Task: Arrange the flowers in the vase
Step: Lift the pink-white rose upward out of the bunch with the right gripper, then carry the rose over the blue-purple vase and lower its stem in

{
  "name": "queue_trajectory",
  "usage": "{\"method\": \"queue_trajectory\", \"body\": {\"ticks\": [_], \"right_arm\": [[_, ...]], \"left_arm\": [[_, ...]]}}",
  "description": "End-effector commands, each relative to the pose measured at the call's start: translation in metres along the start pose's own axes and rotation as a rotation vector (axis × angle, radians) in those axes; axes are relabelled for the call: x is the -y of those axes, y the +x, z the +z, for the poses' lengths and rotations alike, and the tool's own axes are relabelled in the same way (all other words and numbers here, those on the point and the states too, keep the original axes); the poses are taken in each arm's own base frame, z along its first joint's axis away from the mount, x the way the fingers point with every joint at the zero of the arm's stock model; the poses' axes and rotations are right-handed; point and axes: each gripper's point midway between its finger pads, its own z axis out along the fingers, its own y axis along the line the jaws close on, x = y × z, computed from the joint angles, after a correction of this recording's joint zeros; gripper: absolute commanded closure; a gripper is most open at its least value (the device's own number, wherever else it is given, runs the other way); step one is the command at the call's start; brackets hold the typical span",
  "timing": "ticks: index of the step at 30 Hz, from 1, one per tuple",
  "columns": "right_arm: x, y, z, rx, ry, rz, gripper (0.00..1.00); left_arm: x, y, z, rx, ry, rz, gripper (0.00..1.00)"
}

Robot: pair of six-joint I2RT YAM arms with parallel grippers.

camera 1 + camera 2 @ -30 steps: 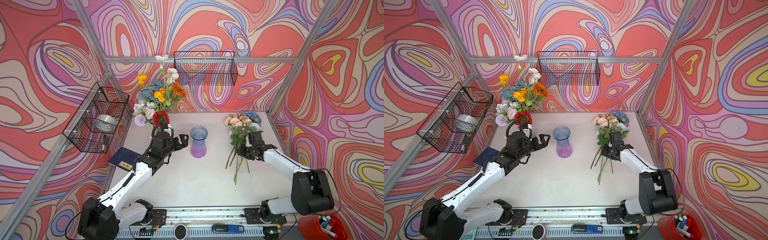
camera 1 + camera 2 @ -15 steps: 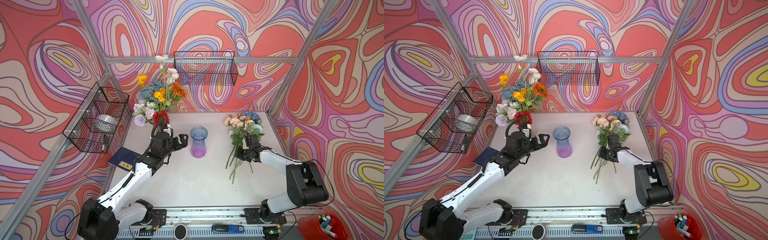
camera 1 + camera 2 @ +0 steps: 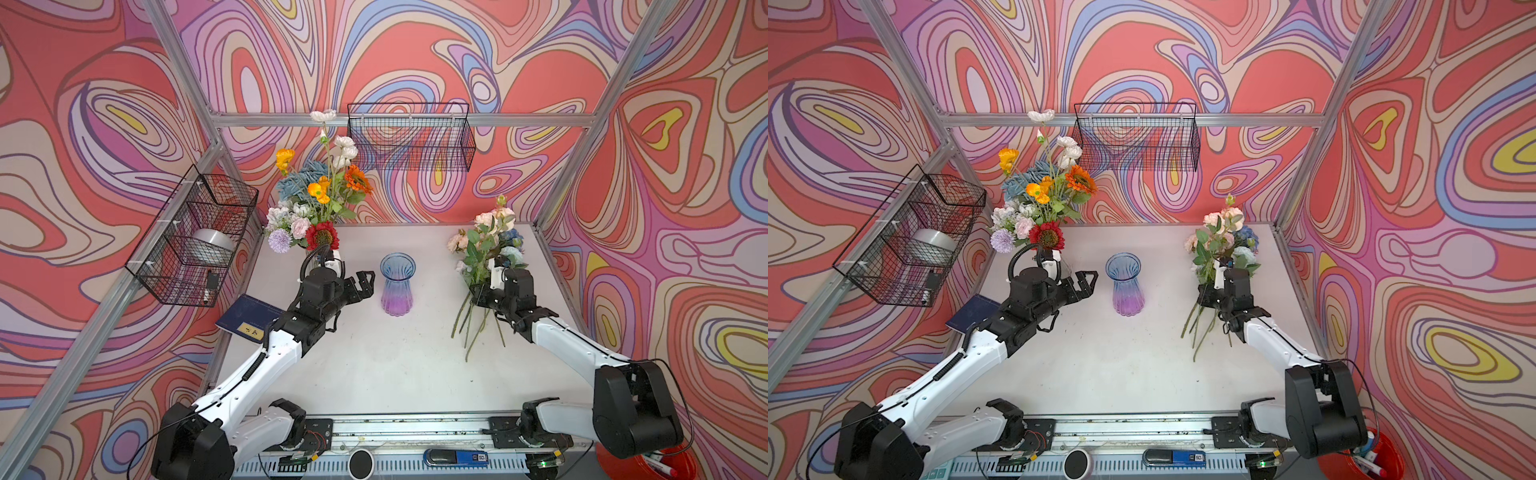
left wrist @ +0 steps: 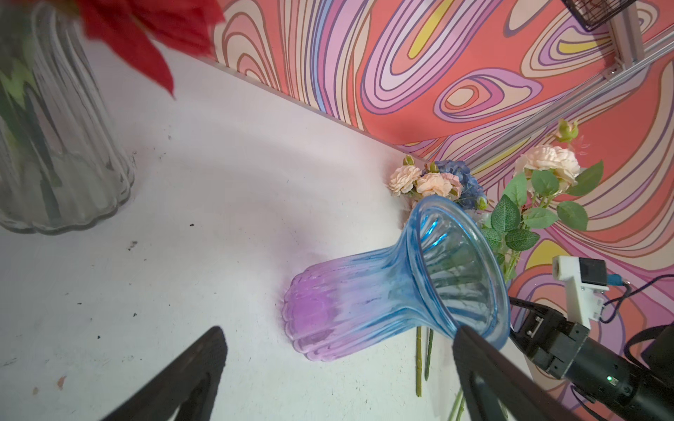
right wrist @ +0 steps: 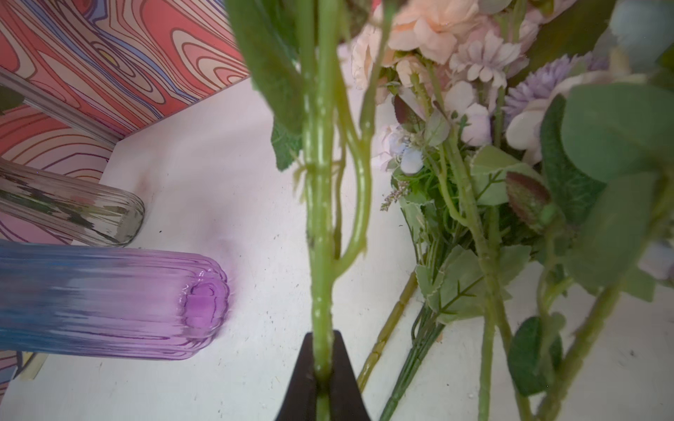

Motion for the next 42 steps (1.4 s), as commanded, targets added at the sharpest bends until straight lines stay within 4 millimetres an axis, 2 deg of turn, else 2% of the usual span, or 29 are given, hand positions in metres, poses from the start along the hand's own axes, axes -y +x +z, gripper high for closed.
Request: {"method": "queue_trajectory", "body": {"ticks": [1, 6, 11, 17, 22, 24, 27, 31, 36, 40, 42], "right_arm": [[-0.019, -0.058, -0.016, 0.306, -0.054, -0.140, 1.00], [-0.033, -0.093, -0.036, 0.433, -0.058, -0.210, 1.00], [-0.065, -0.127, -0.071, 0.511, -0.106, -0.271, 1.00], [-0.139, -0.163, -0.115, 0.604, -0.239, -0.389, 1.00], [-0.206, -0.186, -0.131, 0.631, -0.391, -0.442, 1.00], [-0.230, -0.193, -0.137, 0.662, -0.453, -0.467, 1.00], [-0.264, -0.203, -0.146, 0.723, -0.539, -0.507, 1.00], [-0.299, -0.211, -0.144, 0.755, -0.633, -0.535, 1.00], [-0.322, -0.207, -0.124, 0.757, -0.701, -0.526, 1.00], [-0.332, -0.188, -0.098, 0.694, -0.739, -0.493, 1.00], [-0.333, -0.170, -0.082, 0.650, -0.737, -0.481, 1.00]], "left_arm": [[0.010, -0.006, -0.005, 0.045, 0.056, 0.006, 0.00], [0.008, -0.008, -0.009, 0.070, 0.056, 0.017, 0.00], [0.008, -0.003, -0.005, 0.057, 0.084, 0.027, 0.00], [0.002, 0.006, 0.005, 0.045, 0.145, -0.018, 0.00], [-0.031, 0.016, 0.014, 0.025, 0.121, -0.169, 0.00], [-0.048, 0.029, 0.013, 0.016, 0.087, -0.207, 0.01], [-0.058, 0.037, 0.009, 0.011, 0.051, -0.214, 0.01], [-0.066, 0.044, 0.001, 0.007, 0.020, -0.211, 0.01], [-0.062, 0.042, -0.008, 0.018, 0.031, -0.184, 0.01], [-0.048, 0.031, -0.013, 0.026, 0.072, -0.141, 0.00], [-0.037, 0.024, -0.016, 0.022, 0.101, -0.115, 0.00]]}}
